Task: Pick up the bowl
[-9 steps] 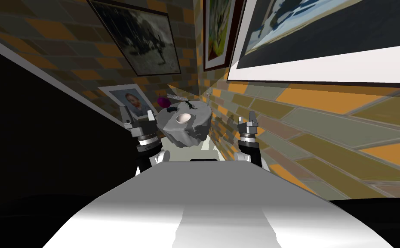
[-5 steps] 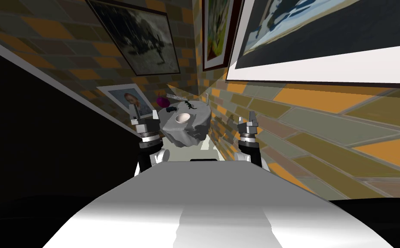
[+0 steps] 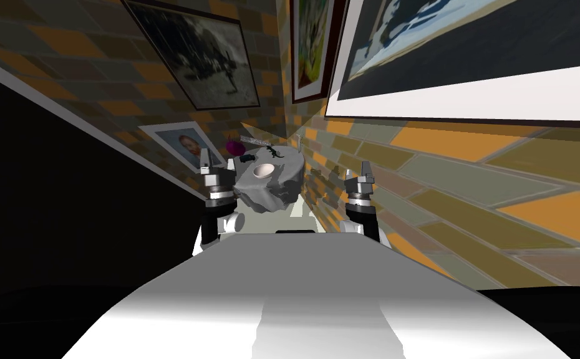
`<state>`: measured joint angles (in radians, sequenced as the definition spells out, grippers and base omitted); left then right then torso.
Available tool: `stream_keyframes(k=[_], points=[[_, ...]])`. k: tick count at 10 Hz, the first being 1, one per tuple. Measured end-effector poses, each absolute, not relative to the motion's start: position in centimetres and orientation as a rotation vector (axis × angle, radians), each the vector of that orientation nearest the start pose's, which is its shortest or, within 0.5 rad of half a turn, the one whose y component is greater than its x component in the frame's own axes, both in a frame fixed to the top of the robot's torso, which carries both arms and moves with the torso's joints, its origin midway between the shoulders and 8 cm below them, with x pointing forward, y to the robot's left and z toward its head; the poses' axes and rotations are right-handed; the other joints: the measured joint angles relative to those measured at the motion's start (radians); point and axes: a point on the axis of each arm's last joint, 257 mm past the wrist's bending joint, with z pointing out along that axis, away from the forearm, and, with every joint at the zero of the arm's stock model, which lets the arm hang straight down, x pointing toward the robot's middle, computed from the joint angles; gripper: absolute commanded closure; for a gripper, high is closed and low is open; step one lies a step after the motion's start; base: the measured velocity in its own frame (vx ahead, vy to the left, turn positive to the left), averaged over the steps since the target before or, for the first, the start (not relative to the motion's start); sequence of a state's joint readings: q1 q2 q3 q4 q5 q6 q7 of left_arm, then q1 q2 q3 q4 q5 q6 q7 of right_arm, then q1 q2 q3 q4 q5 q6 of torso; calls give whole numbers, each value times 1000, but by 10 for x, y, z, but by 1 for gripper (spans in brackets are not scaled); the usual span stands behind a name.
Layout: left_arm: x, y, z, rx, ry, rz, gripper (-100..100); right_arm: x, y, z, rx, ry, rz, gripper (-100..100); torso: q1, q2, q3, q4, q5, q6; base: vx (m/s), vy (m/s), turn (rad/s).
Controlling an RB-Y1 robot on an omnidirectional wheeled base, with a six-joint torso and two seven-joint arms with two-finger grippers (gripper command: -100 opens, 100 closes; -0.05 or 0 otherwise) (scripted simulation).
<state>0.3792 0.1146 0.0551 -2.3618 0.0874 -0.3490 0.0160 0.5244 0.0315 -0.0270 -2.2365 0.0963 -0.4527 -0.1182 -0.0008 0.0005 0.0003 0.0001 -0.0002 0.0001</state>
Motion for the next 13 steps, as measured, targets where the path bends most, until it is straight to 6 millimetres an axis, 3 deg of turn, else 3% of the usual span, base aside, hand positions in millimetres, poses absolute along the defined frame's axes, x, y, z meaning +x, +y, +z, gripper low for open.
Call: stream_keyframes(k=[13], points=[[432,269,41,-737,873,-1360,-100,357,-288,-13,760,684,1286,0,0,0,0,0,0,0,-7,-8,-20]])
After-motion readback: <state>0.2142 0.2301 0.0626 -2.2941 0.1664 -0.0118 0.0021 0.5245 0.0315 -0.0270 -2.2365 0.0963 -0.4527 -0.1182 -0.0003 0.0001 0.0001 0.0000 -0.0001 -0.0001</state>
